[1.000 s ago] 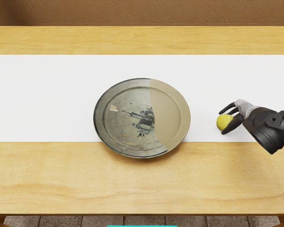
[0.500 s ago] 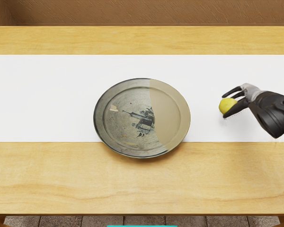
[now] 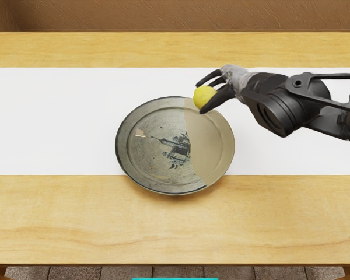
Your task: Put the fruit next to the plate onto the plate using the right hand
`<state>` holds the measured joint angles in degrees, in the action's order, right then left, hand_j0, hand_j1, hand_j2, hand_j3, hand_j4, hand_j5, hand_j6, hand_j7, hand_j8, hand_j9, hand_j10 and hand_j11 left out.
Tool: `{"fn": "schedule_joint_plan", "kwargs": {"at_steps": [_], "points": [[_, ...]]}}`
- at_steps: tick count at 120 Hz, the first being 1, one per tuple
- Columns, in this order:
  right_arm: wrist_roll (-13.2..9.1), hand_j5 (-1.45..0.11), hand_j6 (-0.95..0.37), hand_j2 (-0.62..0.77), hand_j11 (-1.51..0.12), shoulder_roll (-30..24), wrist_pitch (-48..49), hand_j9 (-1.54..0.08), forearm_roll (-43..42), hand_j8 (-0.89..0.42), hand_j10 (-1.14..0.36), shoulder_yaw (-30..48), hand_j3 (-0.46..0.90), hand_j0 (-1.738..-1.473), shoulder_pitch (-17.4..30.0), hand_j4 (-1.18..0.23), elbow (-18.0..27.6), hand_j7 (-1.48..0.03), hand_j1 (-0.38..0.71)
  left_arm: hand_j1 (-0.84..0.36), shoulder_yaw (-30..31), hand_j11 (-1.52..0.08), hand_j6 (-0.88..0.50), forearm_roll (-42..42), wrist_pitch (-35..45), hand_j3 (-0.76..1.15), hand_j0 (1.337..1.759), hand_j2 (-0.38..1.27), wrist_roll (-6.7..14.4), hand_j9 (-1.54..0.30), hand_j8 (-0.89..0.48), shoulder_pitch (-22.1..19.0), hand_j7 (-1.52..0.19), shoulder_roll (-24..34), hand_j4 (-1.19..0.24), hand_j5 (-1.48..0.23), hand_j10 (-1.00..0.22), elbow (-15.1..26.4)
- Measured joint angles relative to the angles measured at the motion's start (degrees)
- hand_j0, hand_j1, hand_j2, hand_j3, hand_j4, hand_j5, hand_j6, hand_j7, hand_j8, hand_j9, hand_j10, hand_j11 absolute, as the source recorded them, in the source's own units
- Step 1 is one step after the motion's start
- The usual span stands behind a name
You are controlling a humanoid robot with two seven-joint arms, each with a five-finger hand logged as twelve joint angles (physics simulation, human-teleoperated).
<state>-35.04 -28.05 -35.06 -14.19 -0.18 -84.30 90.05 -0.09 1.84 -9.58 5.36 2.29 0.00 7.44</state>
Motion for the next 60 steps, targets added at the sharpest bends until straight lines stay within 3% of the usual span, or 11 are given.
{"fn": "schedule_joint_plan", "kwargs": {"at_steps": [29, 49, 60], "points": [[0.0, -0.78, -0.46, 0.27, -0.77, 10.1, 0.0, -0.77, 2.0, -0.5, -0.57, -1.2, 0.0, -1.658, -2.0, -0.57, -0.8, -0.76, 0.3, 0.07, 0.0, -0.3, -0.23, 0.0, 0.0, 0.0, 1.658, 0.05, 0.0, -0.3, -0.23, 0.0, -0.3, 0.0, -0.23, -0.3, -0.23, 0.0], [0.0, -0.77, -0.45, 0.27, -0.76, 13.5, 0.0, -0.76, 2.4, -0.48, -0.57, -2.4, 0.0, -1.658, -2.1, -0.57, -1.1, -0.76, 0.31, 0.07, 0.0, -0.3, -0.23, 0.0, 0.0, 0.0, 1.658, 0.05, 0.0, -0.3, -0.23, 0.0, -0.3, 0.0, -0.23, -0.3, -0.23, 0.0], [0.0, -0.74, -0.47, 0.2, -0.73, 14.1, 0.0, -0.73, 2.3, -0.49, -0.55, -2.7, 0.0, -1.658, -2.2, -0.55, -1.1, -0.72, 0.28, 0.07, 0.0, -0.3, -0.23, 0.0, 0.0, 0.0, 1.658, 0.05, 0.0, -0.3, -0.23, 0.0, -0.3, 0.0, -0.23, -0.3, -0.23, 0.0]]}}
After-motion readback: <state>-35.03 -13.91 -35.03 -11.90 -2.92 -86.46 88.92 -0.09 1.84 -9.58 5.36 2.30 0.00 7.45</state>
